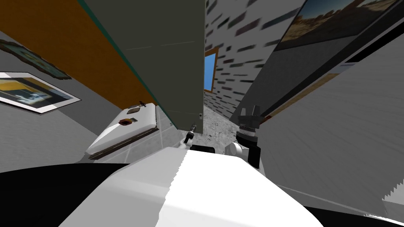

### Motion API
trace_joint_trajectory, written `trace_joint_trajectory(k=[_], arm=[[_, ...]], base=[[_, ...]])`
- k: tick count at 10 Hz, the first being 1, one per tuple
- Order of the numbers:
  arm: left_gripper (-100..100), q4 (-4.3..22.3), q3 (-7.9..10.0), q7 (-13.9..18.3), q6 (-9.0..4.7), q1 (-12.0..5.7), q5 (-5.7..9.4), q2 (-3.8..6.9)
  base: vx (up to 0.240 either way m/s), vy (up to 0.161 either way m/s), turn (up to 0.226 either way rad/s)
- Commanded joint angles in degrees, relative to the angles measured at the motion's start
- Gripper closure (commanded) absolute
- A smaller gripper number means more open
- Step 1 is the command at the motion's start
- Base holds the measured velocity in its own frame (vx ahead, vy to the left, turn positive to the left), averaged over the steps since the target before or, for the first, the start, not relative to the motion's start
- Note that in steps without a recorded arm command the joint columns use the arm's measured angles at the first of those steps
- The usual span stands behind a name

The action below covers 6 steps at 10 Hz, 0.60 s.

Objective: Push the door open

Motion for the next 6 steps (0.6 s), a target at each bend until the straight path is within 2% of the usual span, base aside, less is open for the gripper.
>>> trace_joint_trajectory(k=[1, 3, 6], arm=[[-100, 0.7, 0.18, -0.2, -0.46, -0.25, 0.08, 0.77], [-100, 0.8, 0.39, -0.4, -0.68, -0.28, 0.17, 2.11], [-100, 1.0, 0.71, -0.7, -1.0, -0.33, 0.3, 2.66]], base=[[0.142, 0.1, -0.02], [0.172, 0.091, -0.023], [0.226, -0.031, -0.022]])
